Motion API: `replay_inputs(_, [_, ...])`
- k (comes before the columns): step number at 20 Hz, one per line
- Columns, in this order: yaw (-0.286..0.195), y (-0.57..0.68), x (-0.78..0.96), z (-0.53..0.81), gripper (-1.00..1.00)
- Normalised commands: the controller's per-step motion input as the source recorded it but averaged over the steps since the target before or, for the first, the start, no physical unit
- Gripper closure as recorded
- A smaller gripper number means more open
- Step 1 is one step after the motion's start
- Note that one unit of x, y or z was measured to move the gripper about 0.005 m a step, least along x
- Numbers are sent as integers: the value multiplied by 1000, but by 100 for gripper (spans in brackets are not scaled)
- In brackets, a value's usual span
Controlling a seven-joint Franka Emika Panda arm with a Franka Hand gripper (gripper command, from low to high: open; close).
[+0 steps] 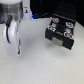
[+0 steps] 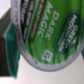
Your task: Open the kcup holder, insert the kcup into the holder, and close the kcup holder
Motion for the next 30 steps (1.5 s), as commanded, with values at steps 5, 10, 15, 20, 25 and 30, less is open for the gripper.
replay_inputs(5, [-1, 633, 110, 791, 100])
replay_inputs(10, [-3, 716, 112, 714, 100])
replay_inputs(15, [-1, 698, 138, 607, 100])
replay_inputs(20, [0, 689, 139, 438, 100])
replay_inputs(25, [-4, 699, 180, 338, 100])
replay_inputs(30, [3, 687, 172, 273, 100])
